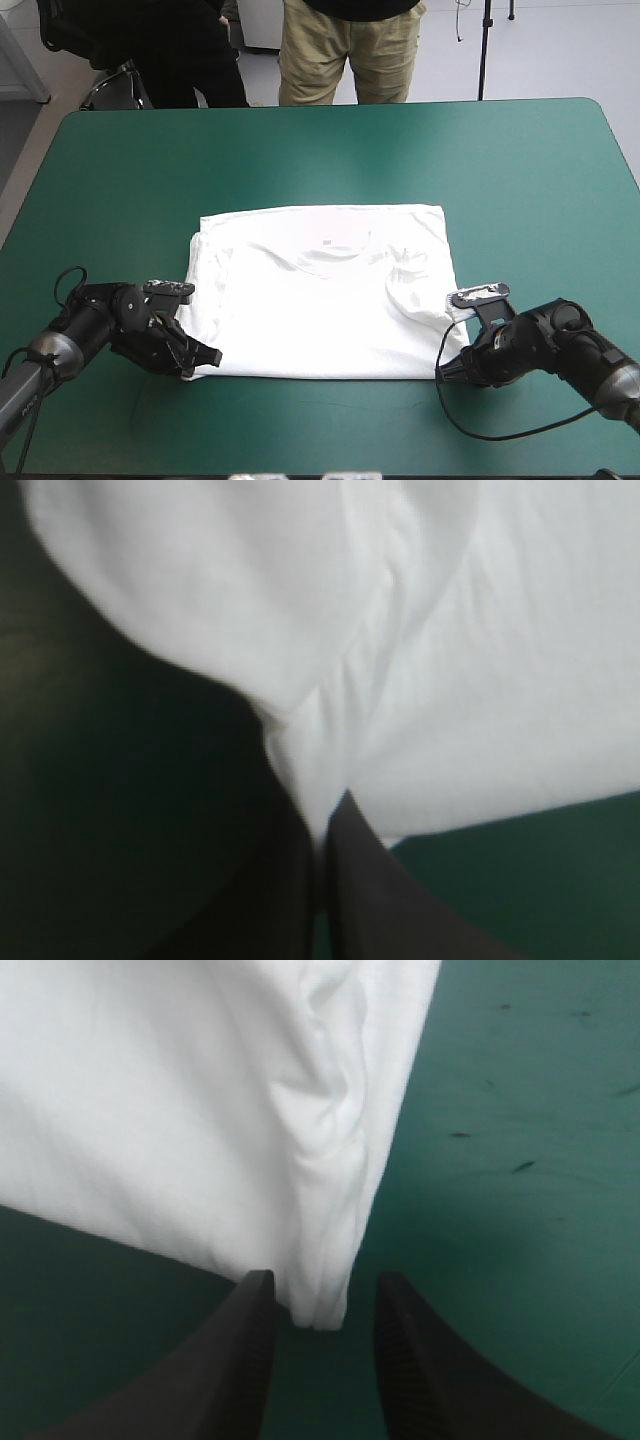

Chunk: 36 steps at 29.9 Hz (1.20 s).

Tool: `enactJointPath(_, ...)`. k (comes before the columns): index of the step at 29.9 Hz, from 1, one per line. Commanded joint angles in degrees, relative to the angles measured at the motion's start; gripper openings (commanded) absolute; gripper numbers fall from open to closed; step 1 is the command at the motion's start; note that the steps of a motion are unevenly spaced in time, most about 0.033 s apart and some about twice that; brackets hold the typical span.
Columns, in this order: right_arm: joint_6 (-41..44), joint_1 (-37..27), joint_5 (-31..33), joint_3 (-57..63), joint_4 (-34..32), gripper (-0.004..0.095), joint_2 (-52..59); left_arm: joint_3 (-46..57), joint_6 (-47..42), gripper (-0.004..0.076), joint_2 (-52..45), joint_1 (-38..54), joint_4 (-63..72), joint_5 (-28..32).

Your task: Fold the cloth

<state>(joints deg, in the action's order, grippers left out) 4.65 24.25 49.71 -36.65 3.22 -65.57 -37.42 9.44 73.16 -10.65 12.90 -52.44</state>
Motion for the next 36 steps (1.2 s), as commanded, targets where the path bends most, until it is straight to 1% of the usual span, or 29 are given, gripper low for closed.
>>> enactJointPath(1, -1.55, -0.26, -2.06, -1.24, -0.04, 0.0302, -1.54, -1.22, -0.31, -0.0017, -1.01, -0.17, 0.75, 0.73)
enactJointPath(4, -1.67, -0.26, -1.78, -1.24, -0.04, 0.0300, -3.60, -1.22, -0.31, -0.0017, -1.01, -0.17, 0.75, 0.96)
enactJointPath(7, -3.88, -0.26, -0.65, -1.11, 0.09, 0.0237, -4.83, -1.22, -0.20, -0.0017, -1.01, -0.17, 0.70, 1.08)
enactJointPath(9, -5.51, -0.26, -0.10, -1.11, 0.09, 0.0136, -4.88, -1.22, -0.05, -0.0017, -1.01, -0.17, 0.70, 1.54)
enactJointPath(11, -6.21, -0.26, 0.67, -1.11, 0.09, 0.0008, -4.88, -1.22, -0.05, -0.0017, -1.12, -0.17, 0.55, 1.55)
enactJointPath(12, -6.34, -0.26, 1.22, -1.11, 0.09, -0.0014, -4.88, -1.22, -0.05, -0.0017, -1.12, -0.17, 0.45, 1.87)
enactJointPath(17, -7.07, -0.26, 4.05, -1.22, -0.04, -0.0017, -2.99, -1.22, -0.17, -0.0017, -4.51, -0.17, -1.66, 0.70)
enactJointPath(23, -6.36, -0.26, 8.91, -2.25, 0.84, -0.0017, 5.38, -2.08, -1.63, -0.0017, -11.33, -0.17, -4.41, -3.16)
enactJointPath(25, -6.12, -0.26, 10.84, -3.97, 1.24, -0.0018, 8.17, -3.03, -1.52, -0.0017, -12.56, -0.17, -4.41, -4.88)
enactJointPath(28, -5.38, -0.26, 12.98, -7.81, 1.33, -0.0018, 10.94, -4.98, -1.38, -0.0017, -12.57, -0.17, -4.41, -5.76)
enactJointPath(32, -5.17, -0.26, 12.99, -13.74, -0.64, -0.0017, 11.25, -9.47, -1.38, -0.0017, -11.62, -0.17, -4.66, -2.50)
enactJointPath(36, -4.65, -0.26, 12.07, -18.52, -4.52, -0.0017, 7.58, -16.07, -2.22, -0.0017, -7.62, -0.17, -6.13, -0.92)
